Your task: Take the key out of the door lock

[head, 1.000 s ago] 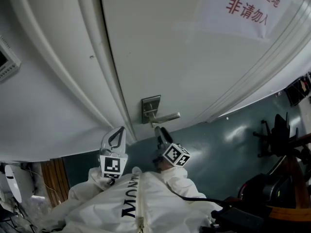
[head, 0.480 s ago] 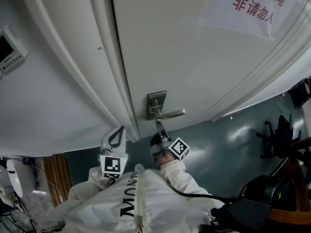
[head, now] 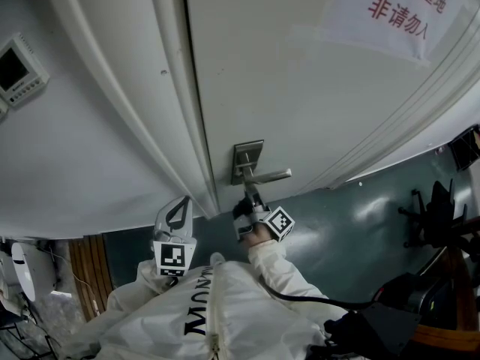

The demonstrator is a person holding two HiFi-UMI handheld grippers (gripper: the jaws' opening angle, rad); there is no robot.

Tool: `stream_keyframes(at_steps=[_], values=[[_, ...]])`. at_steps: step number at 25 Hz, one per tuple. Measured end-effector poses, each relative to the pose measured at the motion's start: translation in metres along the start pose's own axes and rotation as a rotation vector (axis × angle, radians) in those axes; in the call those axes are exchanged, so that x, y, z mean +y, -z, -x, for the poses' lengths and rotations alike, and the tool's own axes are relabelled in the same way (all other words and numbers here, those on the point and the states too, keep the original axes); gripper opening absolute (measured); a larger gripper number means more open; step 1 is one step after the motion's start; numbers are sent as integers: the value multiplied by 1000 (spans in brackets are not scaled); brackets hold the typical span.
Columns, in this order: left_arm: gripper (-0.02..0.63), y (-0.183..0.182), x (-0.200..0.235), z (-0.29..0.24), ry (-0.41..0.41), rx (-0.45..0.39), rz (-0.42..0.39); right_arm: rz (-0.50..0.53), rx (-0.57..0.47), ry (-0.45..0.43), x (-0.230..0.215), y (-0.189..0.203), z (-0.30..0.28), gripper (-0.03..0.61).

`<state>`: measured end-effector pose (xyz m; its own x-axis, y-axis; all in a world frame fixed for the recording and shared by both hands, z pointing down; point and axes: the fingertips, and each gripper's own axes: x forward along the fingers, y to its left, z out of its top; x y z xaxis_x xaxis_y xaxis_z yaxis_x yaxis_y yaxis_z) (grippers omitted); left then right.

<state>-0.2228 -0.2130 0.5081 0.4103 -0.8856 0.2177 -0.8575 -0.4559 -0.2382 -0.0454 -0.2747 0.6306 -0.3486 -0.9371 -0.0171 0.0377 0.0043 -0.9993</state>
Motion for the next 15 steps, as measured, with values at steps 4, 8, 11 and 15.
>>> stream_keyframes(at_steps=[4, 8, 11, 15], values=[[0, 0, -1, -3, 5, -7, -1, -7, -3, 3, -1, -2, -5, 78], [0, 2, -1, -4, 7, 5, 3, -9, 1, 6, -2, -1, -6, 64], [0, 1, -1, -5, 8, 6, 4, 5, 2, -5, 2, -1, -7, 27], [0, 1, -1, -4, 6, 5, 6, 14, 3, -1, 2, -2, -6, 25]])
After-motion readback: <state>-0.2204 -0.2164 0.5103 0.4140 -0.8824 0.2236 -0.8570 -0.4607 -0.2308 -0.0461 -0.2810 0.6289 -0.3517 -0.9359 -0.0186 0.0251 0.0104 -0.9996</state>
